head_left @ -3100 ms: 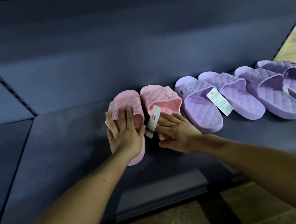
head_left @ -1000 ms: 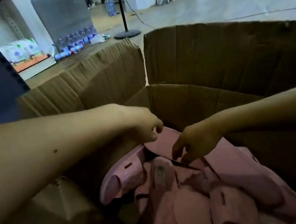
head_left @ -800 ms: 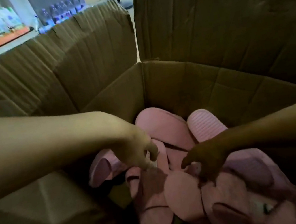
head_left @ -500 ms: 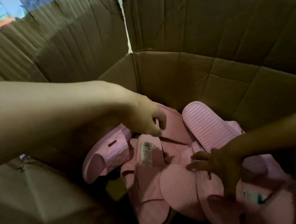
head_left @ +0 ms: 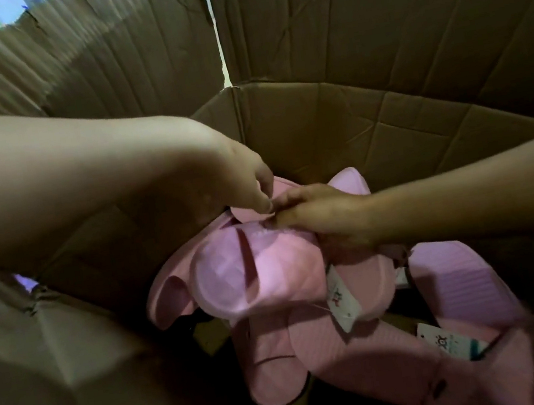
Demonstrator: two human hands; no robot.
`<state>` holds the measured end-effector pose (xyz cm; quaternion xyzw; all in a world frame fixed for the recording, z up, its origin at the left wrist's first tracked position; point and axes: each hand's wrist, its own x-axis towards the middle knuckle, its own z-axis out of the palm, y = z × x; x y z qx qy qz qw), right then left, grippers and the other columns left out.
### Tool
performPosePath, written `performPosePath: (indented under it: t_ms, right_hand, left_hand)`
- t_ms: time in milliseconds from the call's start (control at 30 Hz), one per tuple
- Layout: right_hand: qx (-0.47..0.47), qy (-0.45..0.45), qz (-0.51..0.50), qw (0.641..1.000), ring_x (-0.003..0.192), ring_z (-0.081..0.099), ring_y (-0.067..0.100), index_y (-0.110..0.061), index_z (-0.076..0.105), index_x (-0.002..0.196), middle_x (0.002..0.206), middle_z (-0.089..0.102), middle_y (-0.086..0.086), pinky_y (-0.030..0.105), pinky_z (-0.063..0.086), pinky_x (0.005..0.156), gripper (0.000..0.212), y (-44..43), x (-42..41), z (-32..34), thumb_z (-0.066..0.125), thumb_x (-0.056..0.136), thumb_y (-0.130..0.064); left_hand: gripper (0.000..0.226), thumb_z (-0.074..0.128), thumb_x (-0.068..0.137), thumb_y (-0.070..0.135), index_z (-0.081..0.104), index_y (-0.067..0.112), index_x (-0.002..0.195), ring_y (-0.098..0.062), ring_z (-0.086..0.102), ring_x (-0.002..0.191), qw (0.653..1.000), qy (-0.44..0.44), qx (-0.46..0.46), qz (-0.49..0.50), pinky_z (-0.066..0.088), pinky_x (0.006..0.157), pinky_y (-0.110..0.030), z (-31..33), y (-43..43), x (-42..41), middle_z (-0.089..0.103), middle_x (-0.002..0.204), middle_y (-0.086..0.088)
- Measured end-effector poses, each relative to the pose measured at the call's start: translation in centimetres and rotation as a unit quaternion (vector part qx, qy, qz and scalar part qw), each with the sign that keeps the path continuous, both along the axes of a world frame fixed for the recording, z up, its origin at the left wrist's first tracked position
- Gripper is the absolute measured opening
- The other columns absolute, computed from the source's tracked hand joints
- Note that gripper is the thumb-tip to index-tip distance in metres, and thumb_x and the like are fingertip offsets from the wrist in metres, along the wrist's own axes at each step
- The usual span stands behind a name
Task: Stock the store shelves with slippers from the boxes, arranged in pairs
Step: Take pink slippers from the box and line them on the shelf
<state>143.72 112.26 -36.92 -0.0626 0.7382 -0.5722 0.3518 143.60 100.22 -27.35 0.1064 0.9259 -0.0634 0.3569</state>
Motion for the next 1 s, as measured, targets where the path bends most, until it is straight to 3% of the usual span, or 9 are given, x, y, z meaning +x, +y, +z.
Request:
performPosePath:
  t_ms: [67,133,267,400,500,667,800,900,1000]
  right_hand:
    - [-0.071,-0.072,-0.094,0.99,0.1,0.063,0.025,-0.008,0.067,0.097,0.102,0.067,0.012,0.038,0.052,0.093,0.021,-0.7,-0.1,0.4,0.06,0.082,0.005]
    - [-0.112,-0.094,-0.136,0.98,0.095,0.063,0.024,-0.004,0.063,0.11,0.099,0.066,0.013,0.033,0.054,0.083,0.031,-0.8,-0.3,0.8,0.054,0.083,0.01]
    - [-0.175,-0.083,-0.165,0.967,0.089,0.062,0.022,-0.001,0.058,0.119,0.1,0.062,0.017,0.028,0.053,0.073,0.039,-1.3,-0.7,2.2,0.046,0.085,0.014]
    - [-0.187,-0.019,-0.2,0.962,0.063,0.053,0.017,-0.003,0.062,0.094,0.079,0.058,0.015,0.023,0.046,0.053,0.027,-2.7,-1.9,4.3,0.041,0.086,0.012]
    - [-0.223,0.029,-0.207,0.952,0.057,0.05,0.018,-0.008,0.057,0.073,0.063,0.052,0.009,0.03,0.043,0.059,0.03,-3.7,-3.0,6.6,0.038,0.088,0.01]
    - [-0.213,0.131,-0.146,0.957,0.067,0.057,0.017,-0.006,0.061,0.081,0.071,0.058,0.007,0.028,0.049,0.062,0.032,-4.1,-3.7,8.8,0.035,0.089,0.012]
    - [-0.2,0.166,-0.166,0.951,0.087,0.06,0.021,0.002,0.058,0.117,0.097,0.063,0.014,0.034,0.052,0.081,0.036,-4.3,-4.0,9.6,0.045,0.085,0.014]
    - [-0.195,0.164,-0.187,0.949,0.103,0.061,0.023,-0.001,0.057,0.121,0.114,0.061,0.014,0.034,0.051,0.094,0.038,-4.5,-4.4,10.2,0.053,0.086,0.01]
    - [-0.204,0.185,-0.206,0.939,0.094,0.062,0.02,0.0,0.06,0.117,0.104,0.062,0.01,0.027,0.055,0.083,0.034,-4.5,-5.0,10.7,0.053,0.086,0.011]
  left_hand:
    - [0.034,0.05,0.091,0.037,0.055,0.024,0.122,-0.019,0.058,0.1,0.999,0.001,-0.008,0.036,0.048,0.095,-0.036,-0.1,-0.6,-0.2,0.061,0.104,0.004]
    - [0.035,0.05,0.09,0.041,0.058,0.02,0.117,-0.022,0.062,0.098,0.998,0.005,-0.045,0.039,0.051,0.092,-0.037,-0.2,-0.6,-0.1,0.066,0.105,-0.002]
    - [0.048,0.045,0.09,0.049,0.056,0.013,0.12,-0.025,0.056,0.104,0.981,0.147,-0.124,-0.004,0.041,0.072,-0.029,0.4,0.3,0.1,0.06,0.114,-0.009]
    - [0.043,0.048,0.09,0.037,0.042,0.015,0.126,-0.032,0.031,0.123,0.939,0.321,-0.098,-0.069,0.031,0.074,-0.037,1.7,0.1,-0.2,0.038,0.128,-0.013]
    - [0.038,0.052,0.088,0.029,0.041,0.017,0.121,-0.034,0.043,0.114,0.924,0.375,-0.043,-0.055,0.031,0.067,-0.037,2.6,0.0,-0.3,0.043,0.12,-0.012]
    - [0.035,0.05,0.087,0.029,0.036,0.012,0.113,-0.04,0.056,0.1,0.888,0.459,-0.006,-0.011,0.029,0.061,-0.038,3.3,-0.5,0.6,0.059,0.11,-0.014]
    - [0.036,0.044,0.09,0.038,0.049,0.011,0.114,-0.034,0.057,0.099,0.882,0.471,-0.022,-0.022,0.032,0.063,-0.034,3.5,-0.4,1.9,0.06,0.108,-0.012]
    - [0.04,0.042,0.09,0.048,0.061,0.014,0.098,-0.028,0.059,0.093,0.882,0.463,-0.023,-0.082,0.04,0.07,-0.031,3.5,-0.1,2.7,0.063,0.103,-0.009]
    - [0.055,0.039,0.088,0.061,0.057,0.015,0.112,-0.027,0.059,0.103,0.943,0.32,-0.07,-0.05,0.042,0.074,-0.03,2.2,0.0,3.7,0.061,0.115,-0.009]
